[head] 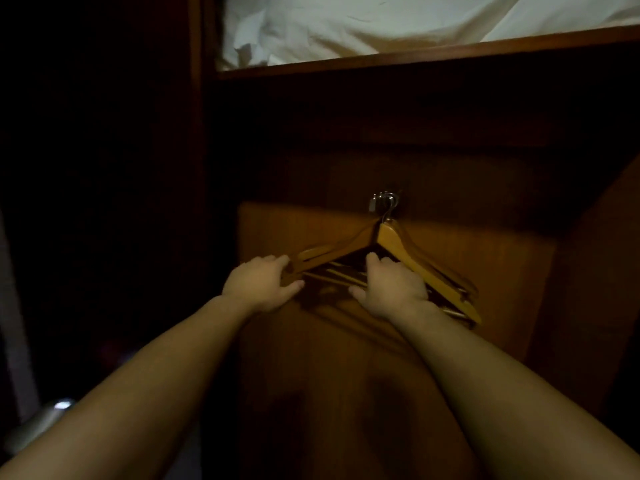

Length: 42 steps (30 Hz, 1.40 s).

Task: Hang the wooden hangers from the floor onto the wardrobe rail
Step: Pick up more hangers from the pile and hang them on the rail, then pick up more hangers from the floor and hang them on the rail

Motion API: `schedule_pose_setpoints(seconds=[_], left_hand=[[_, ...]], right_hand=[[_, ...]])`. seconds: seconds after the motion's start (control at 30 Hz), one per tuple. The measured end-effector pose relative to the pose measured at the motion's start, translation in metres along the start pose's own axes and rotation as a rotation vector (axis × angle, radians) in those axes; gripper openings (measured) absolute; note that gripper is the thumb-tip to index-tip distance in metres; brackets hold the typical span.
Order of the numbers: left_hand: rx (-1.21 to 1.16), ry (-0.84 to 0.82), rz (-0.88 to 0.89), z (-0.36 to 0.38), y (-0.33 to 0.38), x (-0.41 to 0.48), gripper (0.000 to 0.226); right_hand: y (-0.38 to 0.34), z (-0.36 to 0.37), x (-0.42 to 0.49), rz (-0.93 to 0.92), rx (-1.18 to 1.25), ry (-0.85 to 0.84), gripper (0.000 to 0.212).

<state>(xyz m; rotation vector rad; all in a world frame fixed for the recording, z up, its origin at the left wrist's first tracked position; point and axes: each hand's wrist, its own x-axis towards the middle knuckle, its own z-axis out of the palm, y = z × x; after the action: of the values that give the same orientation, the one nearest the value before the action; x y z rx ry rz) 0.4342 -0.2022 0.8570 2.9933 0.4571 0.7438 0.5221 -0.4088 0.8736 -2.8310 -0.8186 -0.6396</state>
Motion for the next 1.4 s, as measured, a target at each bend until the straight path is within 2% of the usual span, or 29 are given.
schedule_pose_setpoints(seconds=[0.13, 0.47, 0.73, 1.03, 1.27, 1.4], left_hand=[[0.048, -0.125, -0.14, -0.023, -0.031, -0.042, 0.072], [0.09, -0.155, -0.329, -0.108, -0.142, -0.159, 0.068], [0.109, -0.223, -0.49, -0.136, -0.233, -0.264, 0.074], [0.097, -0.336, -0.744, -0.129, -0.337, -0.392, 0.079], [0.073, -0.406, -0.92, -0.088, -0.384, -0.454, 0.083], [0.032, -0.428, -1.027, -0.063, -0.41, -0.475, 0.097]], right_hand=[[-0.037, -0.013, -0.016, -0.065, 0.049, -0.01, 0.056], [-0.181, -0.04, -0.056, -0.319, 0.195, -0.01, 0.062], [-0.321, -0.021, -0.118, -0.439, 0.302, -0.083, 0.062], [-0.475, 0.018, -0.194, -0.685, 0.352, -0.258, 0.067], [-0.554, 0.068, -0.218, -0.843, 0.358, -0.385, 0.066], [-0.592, 0.116, -0.227, -0.929, 0.352, -0.493, 0.064]])
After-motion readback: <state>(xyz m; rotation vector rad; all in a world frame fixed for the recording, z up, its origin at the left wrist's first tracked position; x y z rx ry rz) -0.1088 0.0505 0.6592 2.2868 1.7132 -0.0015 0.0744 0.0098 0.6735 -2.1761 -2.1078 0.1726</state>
